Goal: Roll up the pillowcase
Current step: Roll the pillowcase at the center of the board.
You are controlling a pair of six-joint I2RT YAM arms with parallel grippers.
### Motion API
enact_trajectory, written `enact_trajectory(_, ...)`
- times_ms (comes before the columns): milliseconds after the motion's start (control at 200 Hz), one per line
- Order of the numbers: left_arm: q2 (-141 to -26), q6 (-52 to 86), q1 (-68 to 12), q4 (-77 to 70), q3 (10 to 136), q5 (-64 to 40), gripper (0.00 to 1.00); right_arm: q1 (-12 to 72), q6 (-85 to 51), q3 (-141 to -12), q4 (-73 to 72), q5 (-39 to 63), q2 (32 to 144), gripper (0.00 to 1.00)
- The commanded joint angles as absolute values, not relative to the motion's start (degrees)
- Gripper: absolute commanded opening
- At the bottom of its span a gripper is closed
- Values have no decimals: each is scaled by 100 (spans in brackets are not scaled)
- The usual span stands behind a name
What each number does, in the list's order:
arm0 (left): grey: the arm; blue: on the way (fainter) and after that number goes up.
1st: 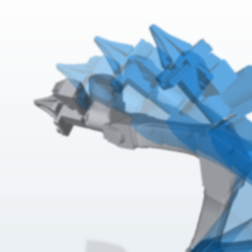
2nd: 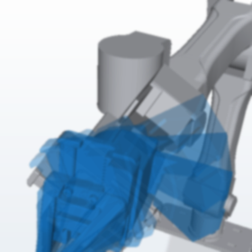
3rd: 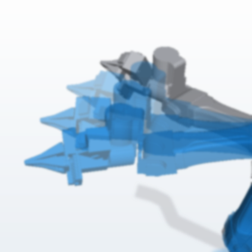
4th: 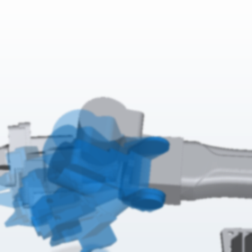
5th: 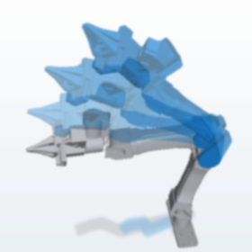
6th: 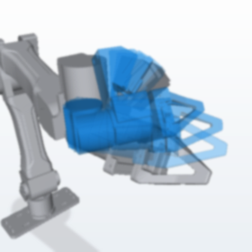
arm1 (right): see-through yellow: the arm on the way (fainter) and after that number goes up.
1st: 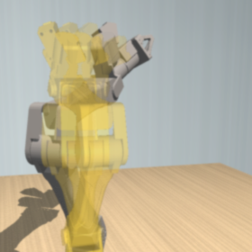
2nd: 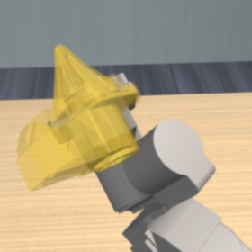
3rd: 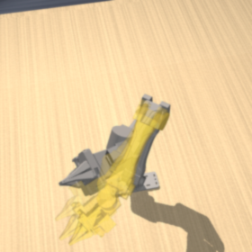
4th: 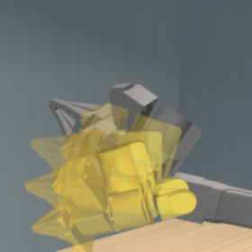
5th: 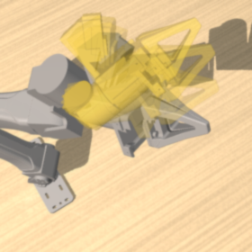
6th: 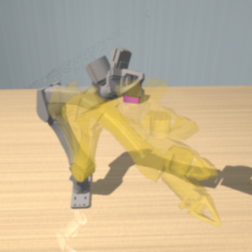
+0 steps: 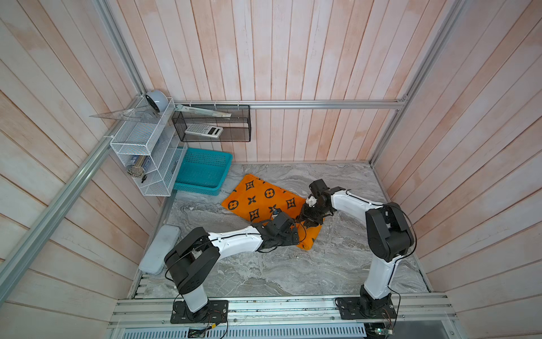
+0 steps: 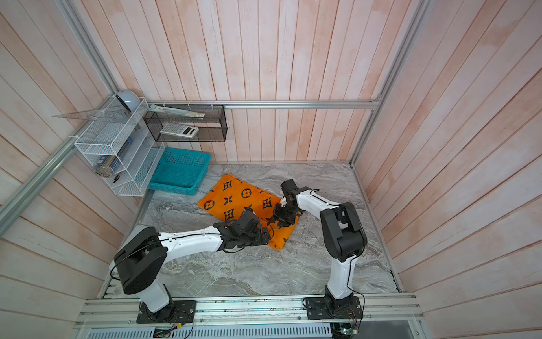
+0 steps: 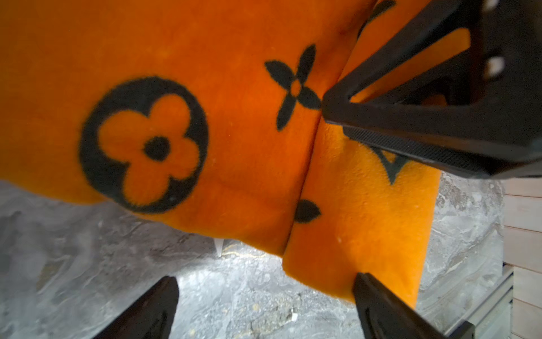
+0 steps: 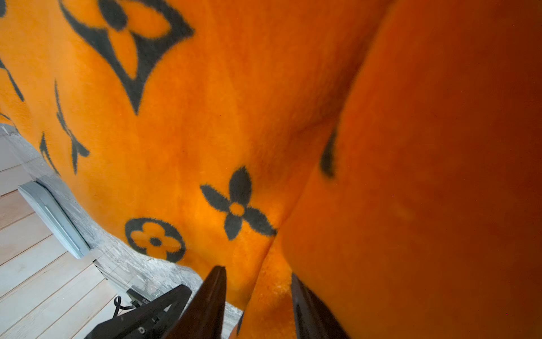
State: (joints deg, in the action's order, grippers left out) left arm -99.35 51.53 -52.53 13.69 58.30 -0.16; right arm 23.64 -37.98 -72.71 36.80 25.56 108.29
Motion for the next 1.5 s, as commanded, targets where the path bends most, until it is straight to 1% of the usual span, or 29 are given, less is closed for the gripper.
enact_trajectory(0,-10126,5341,-5247,1173,5997,110,99,2382,-3906,-7060,3611,2640,10613,42)
enact_trajectory(155,-10307,5392,-5243,1148,6077,180,98,2382,-3911,-6911,3603,2695,10427,42)
enact_trajectory(220,-10483,5363,-5247,1405,6250,179,97,2364,-3924,-6880,3610,2778,10327,42)
enact_trajectory(335,-10728,5326,-5260,1591,6380,89,95,2222,-3980,-6743,3501,3109,9870,42)
enact_trajectory(395,-10779,5335,-5261,1664,6359,114,94,2052,-3990,-6599,3476,3187,9485,45)
enact_trajectory(490,-10784,5308,-5256,1741,6321,145,94,1597,-3933,-6233,3508,3096,8941,53)
enact_trajectory(535,-10777,5284,-5256,1728,6303,141,94,1325,-3883,-6017,3500,3114,8820,54)
enact_trajectory(625,-10797,5242,-5256,1788,6315,121,94,849,-3603,-5724,3608,3332,8844,55)
enact_trajectory(680,-10777,5234,-5256,1819,6313,137,94,742,-3481,-5588,3582,3380,8874,55)
enact_trajectory(900,-10688,5247,-5260,1858,6305,173,94,850,-3557,-5162,3010,3494,9203,58)
enact_trajectory(1055,-10701,5247,-5247,1843,6342,116,94,1002,-3755,-5008,2295,3682,9621,58)
enact_trajectory(1155,-10719,5230,-5247,1863,6393,40,94,1035,-3968,-4820,1733,3763,9786,52)
enact_trajectory(1235,-10663,5213,-5230,1890,6393,-1,94,1041,-4017,-4790,1608,3771,9902,37)
enact_trajectory(1285,-10607,5226,-5203,1865,6365,-16,95,1029,-4017,-4793,1628,3719,9948,26)
enact_trajectory(1345,-10534,5275,-5134,1758,6298,-126,96,1033,-4012,-4790,1706,3648,9976,15)
enact_trajectory(1440,-10396,5359,-4996,1694,6206,-235,99,1013,-3943,-4820,2066,3392,9921,1)
enact_trajectory(1495,-10278,5364,-4927,1759,6176,-193,100,949,-3871,-4843,2450,3162,9853,0)
